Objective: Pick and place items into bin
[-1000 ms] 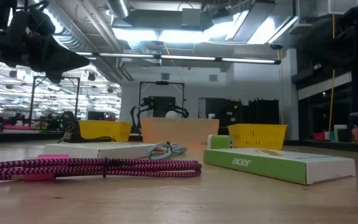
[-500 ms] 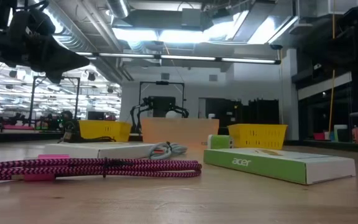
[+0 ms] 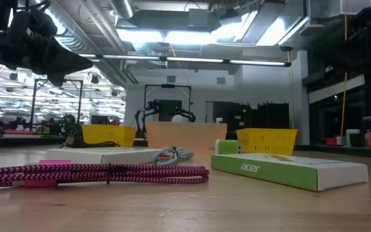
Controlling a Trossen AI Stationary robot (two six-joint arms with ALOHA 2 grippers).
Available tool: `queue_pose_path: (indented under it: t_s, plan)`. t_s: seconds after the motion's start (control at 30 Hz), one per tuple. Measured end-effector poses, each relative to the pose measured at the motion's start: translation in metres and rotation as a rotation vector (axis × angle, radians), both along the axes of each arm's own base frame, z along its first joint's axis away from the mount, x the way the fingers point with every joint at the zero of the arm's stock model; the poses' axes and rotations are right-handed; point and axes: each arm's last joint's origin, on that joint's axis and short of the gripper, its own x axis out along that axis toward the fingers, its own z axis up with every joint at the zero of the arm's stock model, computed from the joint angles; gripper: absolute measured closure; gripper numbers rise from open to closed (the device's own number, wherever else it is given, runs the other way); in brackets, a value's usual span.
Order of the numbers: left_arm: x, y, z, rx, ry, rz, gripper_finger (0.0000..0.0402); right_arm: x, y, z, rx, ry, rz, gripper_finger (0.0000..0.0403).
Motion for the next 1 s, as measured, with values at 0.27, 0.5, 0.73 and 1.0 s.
queue_pose_path:
  t_s: [0.27, 0.5, 0.73, 1.0]
  plan:
    - [0.0000, 0.0000, 0.0000, 0.000, 0.000, 0.000, 0.0398, 0.0000, 0.0000, -0.0001, 0.000, 0.000, 0.000, 0.0402]
    - [0.0000, 0.0000, 0.0000, 0.000, 0.000, 0.001, 0.0398, 0.0000, 0.0000, 0.0000, 0.000, 0.000, 0.000, 0.0402]
    - [0.0000, 0.0002, 0.0002, 0.000, -0.003, 0.008, 0.0398, 0.0000, 0.0000, -0.0001, 0.000, 0.000, 0.000, 0.0402]
    - [-0.0002, 0.0004, -0.0012, 0.002, 0.011, 0.012, 0.0398, 0.0000, 0.0000, 0.0000, 0.000, 0.000, 0.000, 0.0402]
